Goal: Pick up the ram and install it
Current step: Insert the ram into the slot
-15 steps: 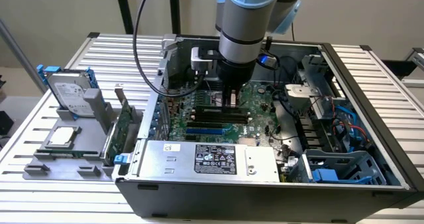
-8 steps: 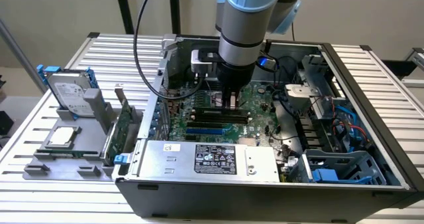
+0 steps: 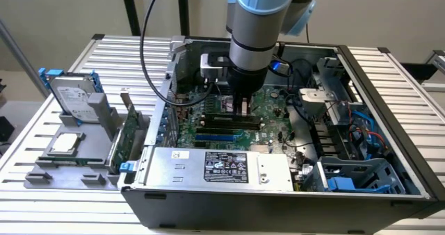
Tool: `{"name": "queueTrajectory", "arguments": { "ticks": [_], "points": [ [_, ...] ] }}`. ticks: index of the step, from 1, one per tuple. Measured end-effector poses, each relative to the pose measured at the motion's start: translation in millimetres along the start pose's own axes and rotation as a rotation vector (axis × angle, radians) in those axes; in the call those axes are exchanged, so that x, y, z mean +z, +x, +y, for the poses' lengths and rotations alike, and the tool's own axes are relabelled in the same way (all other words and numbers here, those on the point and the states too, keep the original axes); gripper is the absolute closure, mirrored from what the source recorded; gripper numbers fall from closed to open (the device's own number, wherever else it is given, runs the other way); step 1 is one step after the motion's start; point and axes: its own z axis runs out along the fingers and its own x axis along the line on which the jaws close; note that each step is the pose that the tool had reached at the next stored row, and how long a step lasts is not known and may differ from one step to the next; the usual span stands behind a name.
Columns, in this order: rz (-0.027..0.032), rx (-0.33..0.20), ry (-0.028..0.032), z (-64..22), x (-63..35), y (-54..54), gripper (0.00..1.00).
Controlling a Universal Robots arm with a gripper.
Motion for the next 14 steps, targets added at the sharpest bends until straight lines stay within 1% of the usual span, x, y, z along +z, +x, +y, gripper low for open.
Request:
{"name": "queueTrajectory", "arguments": {
  "ticks": [6,14],
  "points": [
    [0.0007,0.000,0.0045,0.2,2.6,0.5,1.00],
    [0.0030,0.000,0.0051,0.8,4.1,0.6,1.00]
  ]
}}
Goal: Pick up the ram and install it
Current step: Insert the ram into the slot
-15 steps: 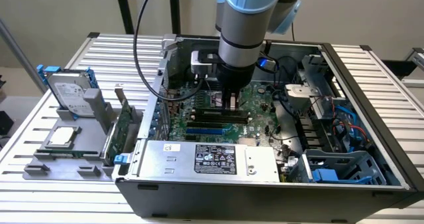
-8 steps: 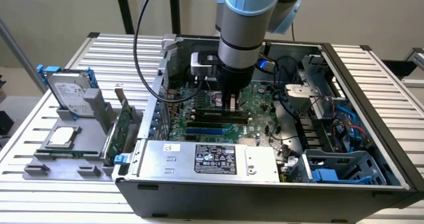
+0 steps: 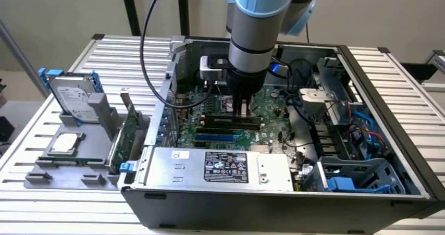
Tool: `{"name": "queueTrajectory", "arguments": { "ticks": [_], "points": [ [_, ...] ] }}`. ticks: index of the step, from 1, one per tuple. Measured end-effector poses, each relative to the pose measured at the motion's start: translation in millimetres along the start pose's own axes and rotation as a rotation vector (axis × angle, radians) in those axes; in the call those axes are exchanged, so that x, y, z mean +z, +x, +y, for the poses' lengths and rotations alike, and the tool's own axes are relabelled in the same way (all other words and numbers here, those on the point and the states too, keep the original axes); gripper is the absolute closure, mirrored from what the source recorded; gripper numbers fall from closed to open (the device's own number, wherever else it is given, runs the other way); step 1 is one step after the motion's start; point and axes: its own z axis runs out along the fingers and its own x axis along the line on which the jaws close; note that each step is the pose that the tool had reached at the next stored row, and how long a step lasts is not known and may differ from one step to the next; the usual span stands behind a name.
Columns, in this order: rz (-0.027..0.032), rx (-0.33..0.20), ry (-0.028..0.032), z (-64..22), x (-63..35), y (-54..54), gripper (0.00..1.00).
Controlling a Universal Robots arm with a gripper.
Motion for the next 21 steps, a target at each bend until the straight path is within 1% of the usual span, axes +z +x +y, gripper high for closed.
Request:
{"name": "queueTrajectory", "arguments": {
  "ticks": [6,9,21],
  "points": [
    [0.0054,0.000,0.0009,0.3,0.3,0.0,1.00],
    [0.0068,0.000,0.0013,0.5,0.8,0.1,1.00],
    [0.0072,0.000,0.0034,1.3,2.5,0.1,1.00]
  ]
}}
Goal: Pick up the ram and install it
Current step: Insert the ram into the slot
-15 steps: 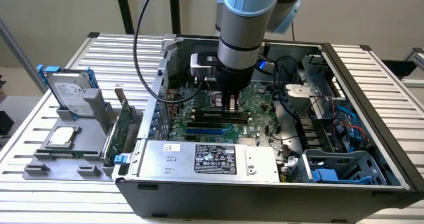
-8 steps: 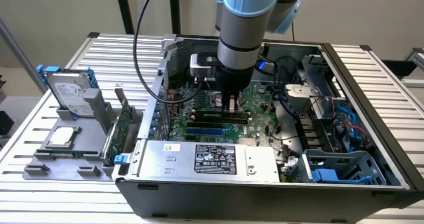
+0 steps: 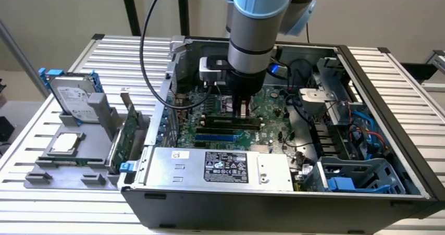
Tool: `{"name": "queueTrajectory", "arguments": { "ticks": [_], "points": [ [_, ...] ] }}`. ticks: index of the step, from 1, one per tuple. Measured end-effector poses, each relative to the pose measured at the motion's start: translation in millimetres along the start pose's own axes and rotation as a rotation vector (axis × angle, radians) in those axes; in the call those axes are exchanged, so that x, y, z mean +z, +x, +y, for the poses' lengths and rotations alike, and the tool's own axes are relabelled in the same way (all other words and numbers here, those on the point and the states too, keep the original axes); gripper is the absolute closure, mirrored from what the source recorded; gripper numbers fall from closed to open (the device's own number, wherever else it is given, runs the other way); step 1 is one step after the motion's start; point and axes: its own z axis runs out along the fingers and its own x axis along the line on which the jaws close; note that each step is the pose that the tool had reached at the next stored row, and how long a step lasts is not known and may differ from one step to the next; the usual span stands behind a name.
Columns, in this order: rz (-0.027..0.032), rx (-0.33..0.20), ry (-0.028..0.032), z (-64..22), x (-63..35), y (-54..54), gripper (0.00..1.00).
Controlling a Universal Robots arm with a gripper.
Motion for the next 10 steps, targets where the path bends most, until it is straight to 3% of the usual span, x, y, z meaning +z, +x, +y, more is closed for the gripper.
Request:
{"name": "queueTrajectory", "arguments": {
  "ticks": [10],
  "points": [
    [-0.0001,0.001,0.0000,0.1,0.5,-2.1,1.00]
  ]
}}
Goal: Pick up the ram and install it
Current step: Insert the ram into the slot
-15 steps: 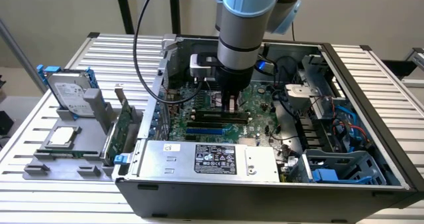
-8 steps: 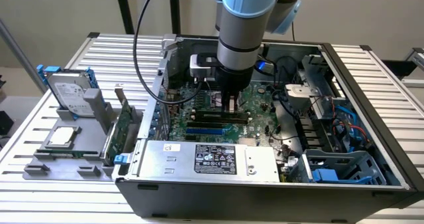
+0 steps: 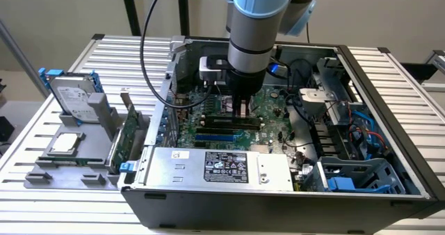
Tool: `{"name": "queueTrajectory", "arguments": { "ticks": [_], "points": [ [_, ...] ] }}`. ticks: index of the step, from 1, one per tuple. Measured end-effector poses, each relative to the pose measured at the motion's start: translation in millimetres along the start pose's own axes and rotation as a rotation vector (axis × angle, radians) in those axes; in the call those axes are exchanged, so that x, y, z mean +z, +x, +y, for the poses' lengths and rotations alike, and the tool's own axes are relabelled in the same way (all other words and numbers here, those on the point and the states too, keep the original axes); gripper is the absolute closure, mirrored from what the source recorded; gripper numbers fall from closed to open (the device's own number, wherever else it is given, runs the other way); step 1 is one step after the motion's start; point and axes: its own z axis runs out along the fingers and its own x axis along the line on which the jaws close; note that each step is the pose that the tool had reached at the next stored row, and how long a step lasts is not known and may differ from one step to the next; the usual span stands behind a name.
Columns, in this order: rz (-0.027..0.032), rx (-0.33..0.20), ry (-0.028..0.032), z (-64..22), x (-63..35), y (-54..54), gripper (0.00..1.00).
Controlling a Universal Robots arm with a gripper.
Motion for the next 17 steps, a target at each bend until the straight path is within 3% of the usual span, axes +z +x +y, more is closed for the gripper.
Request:
{"name": "queueTrajectory", "arguments": {
  "ticks": [17],
  "points": [
    [0.0002,0.001,0.0000,0.0,0.1,-0.9,1.00]
  ]
}}
